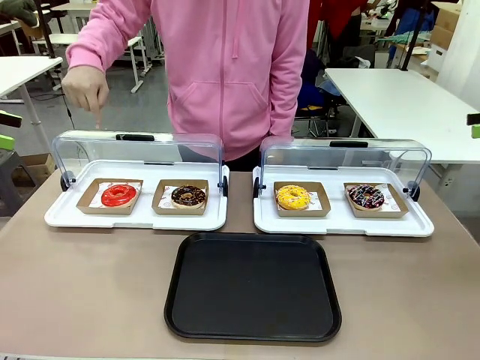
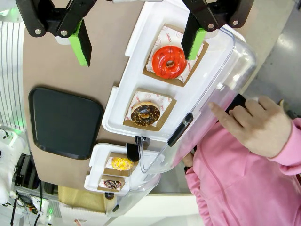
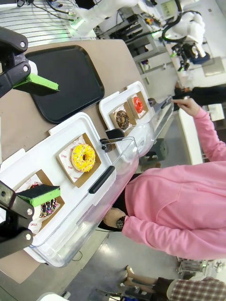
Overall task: Move the first donut from the left to the tray.
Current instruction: Pick up the Paper togo box containing the Donut indicated by the person and place it on the Handle tray.
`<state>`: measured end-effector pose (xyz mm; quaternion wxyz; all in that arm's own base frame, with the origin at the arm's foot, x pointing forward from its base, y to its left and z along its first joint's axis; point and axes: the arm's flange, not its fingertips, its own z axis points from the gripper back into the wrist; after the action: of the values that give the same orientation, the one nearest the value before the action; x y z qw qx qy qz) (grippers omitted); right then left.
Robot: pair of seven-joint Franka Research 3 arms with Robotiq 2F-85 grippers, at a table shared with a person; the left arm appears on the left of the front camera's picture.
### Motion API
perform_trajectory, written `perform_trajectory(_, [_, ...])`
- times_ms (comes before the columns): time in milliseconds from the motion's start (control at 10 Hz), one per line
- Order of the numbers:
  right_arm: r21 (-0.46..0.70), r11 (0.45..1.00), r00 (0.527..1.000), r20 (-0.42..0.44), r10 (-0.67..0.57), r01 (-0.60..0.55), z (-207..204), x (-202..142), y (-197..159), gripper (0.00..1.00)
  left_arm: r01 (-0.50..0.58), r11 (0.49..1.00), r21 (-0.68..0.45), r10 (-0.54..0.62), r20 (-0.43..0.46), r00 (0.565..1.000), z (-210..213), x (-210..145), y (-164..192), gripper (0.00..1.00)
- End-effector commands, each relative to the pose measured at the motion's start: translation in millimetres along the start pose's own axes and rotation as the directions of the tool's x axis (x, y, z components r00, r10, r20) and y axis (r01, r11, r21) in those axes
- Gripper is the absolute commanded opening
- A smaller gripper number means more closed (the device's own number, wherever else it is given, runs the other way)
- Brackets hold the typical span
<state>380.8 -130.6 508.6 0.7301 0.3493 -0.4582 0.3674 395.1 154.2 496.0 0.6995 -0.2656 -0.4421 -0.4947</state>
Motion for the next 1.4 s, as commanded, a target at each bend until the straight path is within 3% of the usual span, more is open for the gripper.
perform_trajectory(0, [-0.001,1.000,0.999,0.028,0.027,-0.027,-0.4,3.6,-4.6,1.00,0.022,1.000,0.001,-0.022,0.028,0.999,0.7,0.5,3.7,1.00])
perform_trajectory(1300, [-0.001,1.000,0.999,0.028,0.027,-0.027,-0.4,3.6,-4.6,1.00,0.022,1.000,0.001,-0.022,0.028,0.999,0.7,0.5,3.7,1.00])
